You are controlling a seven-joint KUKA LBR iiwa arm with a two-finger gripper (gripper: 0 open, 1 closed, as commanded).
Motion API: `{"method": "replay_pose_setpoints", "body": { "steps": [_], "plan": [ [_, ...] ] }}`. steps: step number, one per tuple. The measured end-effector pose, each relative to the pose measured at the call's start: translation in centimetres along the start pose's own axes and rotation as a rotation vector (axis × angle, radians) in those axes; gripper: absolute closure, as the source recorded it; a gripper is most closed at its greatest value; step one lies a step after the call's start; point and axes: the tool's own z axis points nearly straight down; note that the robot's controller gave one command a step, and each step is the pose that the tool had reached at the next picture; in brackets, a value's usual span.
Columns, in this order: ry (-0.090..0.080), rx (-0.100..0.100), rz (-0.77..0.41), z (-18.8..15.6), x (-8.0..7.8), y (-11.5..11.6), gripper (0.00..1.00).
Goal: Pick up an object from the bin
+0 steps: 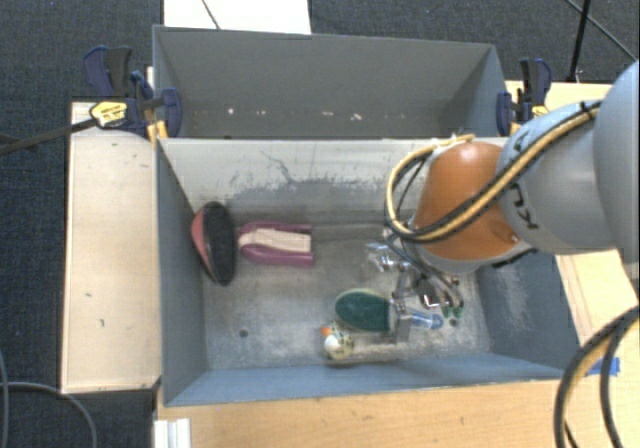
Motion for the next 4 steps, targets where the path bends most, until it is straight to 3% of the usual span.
{"method": "replay_pose_setpoints", "body": {
  "steps": [1, 2, 3, 4],
  "plan": [
    [-0.002, -0.001, -0.257, 0.0, -1.0, 3.4, 0.0],
    [-0.002, 0.0, -0.259, 0.0, -0.9, 3.3, 1.0],
    [-0.005, 0.002, -0.248, -10.4, -1.6, 3.1, 1.0],
    [-0.01, 0.003, -0.203, -22.8, -4.6, -0.3, 1.0]
  ]
}}
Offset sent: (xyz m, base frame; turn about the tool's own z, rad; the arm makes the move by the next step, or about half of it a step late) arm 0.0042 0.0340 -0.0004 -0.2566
